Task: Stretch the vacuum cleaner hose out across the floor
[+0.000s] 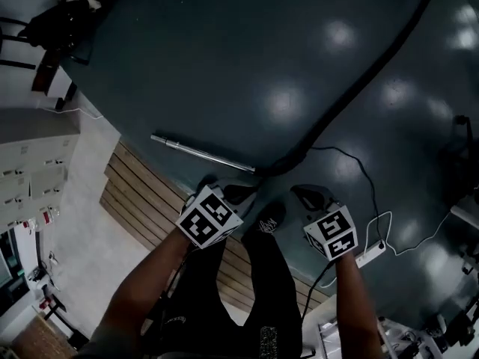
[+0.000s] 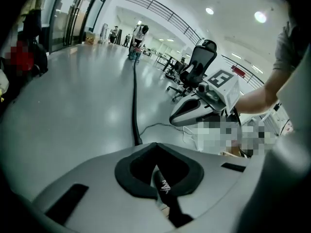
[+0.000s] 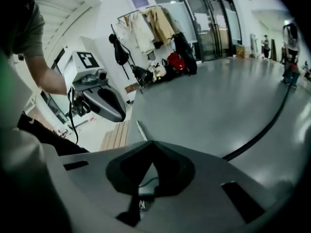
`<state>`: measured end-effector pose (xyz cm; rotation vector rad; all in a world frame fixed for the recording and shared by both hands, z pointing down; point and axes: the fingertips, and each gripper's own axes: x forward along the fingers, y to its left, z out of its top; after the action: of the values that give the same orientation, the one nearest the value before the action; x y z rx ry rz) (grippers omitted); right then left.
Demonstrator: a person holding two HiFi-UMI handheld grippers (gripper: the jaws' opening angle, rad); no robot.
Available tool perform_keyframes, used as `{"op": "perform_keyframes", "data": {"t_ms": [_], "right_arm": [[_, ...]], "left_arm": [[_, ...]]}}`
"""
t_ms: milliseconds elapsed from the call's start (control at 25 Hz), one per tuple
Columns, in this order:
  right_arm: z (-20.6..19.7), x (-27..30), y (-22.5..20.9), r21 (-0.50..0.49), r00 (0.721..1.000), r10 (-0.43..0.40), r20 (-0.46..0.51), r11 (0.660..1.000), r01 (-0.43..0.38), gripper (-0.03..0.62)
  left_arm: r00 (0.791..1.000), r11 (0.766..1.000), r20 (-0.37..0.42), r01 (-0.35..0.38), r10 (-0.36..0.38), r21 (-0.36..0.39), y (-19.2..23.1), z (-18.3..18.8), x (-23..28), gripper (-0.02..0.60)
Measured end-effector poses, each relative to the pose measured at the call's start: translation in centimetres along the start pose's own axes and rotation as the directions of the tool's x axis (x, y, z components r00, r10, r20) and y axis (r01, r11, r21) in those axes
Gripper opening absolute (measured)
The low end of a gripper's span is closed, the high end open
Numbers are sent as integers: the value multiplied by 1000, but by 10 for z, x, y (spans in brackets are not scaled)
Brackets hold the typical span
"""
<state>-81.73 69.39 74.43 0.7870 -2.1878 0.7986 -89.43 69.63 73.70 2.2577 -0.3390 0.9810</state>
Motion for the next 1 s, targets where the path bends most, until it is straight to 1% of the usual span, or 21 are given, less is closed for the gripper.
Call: {"op": "perform_keyframes", "data": {"t_ms": [80,200,320,400,480,560,640,680,800,880,1000], "right_arm": [[20,-44,20,48,998,-22,57,999,19,6],[47,-107,57,88,994,-20,107,996,11,6],[85,-162,89,82,984,-29,174,997,15,6],[110,-197,104,77,975,-46,217,997,30,6],[132,-230,113,80,963,-75,257,995,56,6],[155,-261,121,96,948,-120,293,991,96,6],[178,-290,125,123,925,-186,332,981,153,6],[191,-304,125,142,908,-222,355,973,183,6],[227,-341,128,196,847,-315,429,947,253,6],[250,-359,136,206,813,-351,464,936,286,6],[279,-381,149,172,784,-380,491,924,341,6]], "left_arm": [[1000,1000,22,2,-2,5,-30,24,-31,6],[998,1000,52,19,-19,9,-80,60,-78,6],[996,998,88,21,-27,66,-125,99,-123,6],[991,993,129,13,-28,115,-152,128,-149,6],[984,988,178,0,-28,156,-174,155,-173,6],[975,983,222,-11,-30,182,-193,179,-197,6],[965,978,260,-26,-29,208,-208,202,-221,6],[961,974,276,-35,-29,225,-214,213,-232,6],[944,961,327,-53,-40,272,-228,242,-264,6],[929,956,365,-60,-52,289,-235,259,-287,6],[905,947,420,-74,-68,312,-246,279,-317,6]]}}
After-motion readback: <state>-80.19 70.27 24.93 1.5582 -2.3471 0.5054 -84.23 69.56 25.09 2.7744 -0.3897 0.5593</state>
